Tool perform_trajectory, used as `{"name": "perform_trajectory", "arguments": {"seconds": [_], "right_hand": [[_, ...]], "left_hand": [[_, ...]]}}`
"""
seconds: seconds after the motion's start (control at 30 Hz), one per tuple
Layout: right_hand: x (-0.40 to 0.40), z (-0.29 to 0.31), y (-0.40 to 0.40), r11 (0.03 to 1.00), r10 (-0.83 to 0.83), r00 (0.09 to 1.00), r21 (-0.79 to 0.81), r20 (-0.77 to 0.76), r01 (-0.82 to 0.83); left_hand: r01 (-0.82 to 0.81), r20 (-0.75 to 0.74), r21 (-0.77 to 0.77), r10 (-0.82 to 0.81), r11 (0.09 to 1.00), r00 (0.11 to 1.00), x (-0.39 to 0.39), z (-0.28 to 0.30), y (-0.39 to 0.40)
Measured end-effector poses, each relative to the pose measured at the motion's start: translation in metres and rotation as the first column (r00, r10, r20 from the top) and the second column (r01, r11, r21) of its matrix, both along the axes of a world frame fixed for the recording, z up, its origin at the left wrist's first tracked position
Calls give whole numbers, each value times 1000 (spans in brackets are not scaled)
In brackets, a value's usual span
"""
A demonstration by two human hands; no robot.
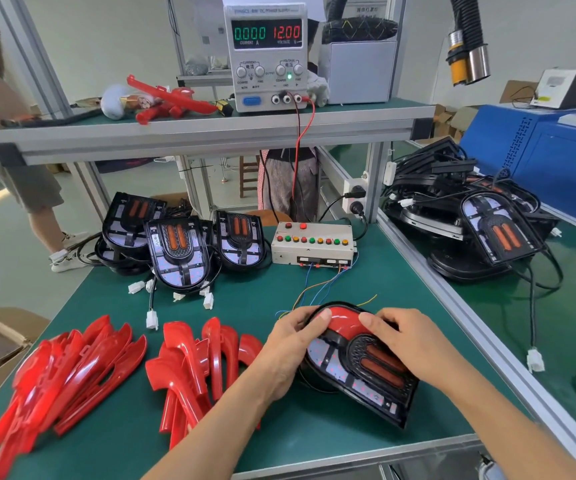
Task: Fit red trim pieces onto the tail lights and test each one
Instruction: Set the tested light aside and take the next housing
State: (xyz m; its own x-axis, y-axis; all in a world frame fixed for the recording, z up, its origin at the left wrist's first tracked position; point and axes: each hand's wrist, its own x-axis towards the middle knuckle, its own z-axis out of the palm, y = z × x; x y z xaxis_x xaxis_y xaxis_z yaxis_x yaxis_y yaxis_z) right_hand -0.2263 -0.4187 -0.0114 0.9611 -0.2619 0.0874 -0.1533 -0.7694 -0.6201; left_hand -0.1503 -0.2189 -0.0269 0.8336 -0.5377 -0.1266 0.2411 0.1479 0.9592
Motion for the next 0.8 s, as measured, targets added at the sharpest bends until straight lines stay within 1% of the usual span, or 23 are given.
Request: {"name": "perform_trajectory", "arguments": {"seconds": [0.03, 0.1, 0.17, 0.2, 0.3, 0.4, 0.53, 0.63, 0.73, 0.8], "right_hand": [[-1, -2, 1, 999, -15, 1000, 33, 7, 15], [-2, -2, -1, 1000, -1, 1000, 22, 5, 1], [-4, 0, -4, 996, 81, 996, 28, -43, -80], [-5, 1, -6, 989, 135, 989, 63, -67, -131], [-3, 1, -8, 957, 236, 968, 191, -80, -217], [1, 2, -5, 947, 265, 961, 207, -80, -244], [3, 4, -4, 894, 292, 954, 372, -65, -248], [3, 6, -4, 850, 312, 946, 469, -81, -240], [3, 8, -5, 840, 310, 947, 491, -87, -230], [5, 10, -5, 830, 317, 941, 514, -120, -214]], "left_hand": [[-3, 6, -7, 3, 1000, 1000, 0, 1, -2], [2, 71, 21, -4, 1000, 997, 0, 4, -2], [28, 132, 68, -37, 997, 991, 0, 7, -1], [45, 132, 81, -55, 996, 990, 0, 8, -1], [113, 61, 64, -117, 992, 991, -1, 12, -3], [136, -23, 25, -136, 990, 990, 0, 17, -6], [151, -168, -13, -151, 989, 974, 2, 23, -6], [152, -207, -15, -152, 988, 966, 3, 25, -7], [158, -225, -15, -157, 987, 962, 3, 26, -8], [164, -231, -10, -162, 986, 960, 3, 27, -8]]}}
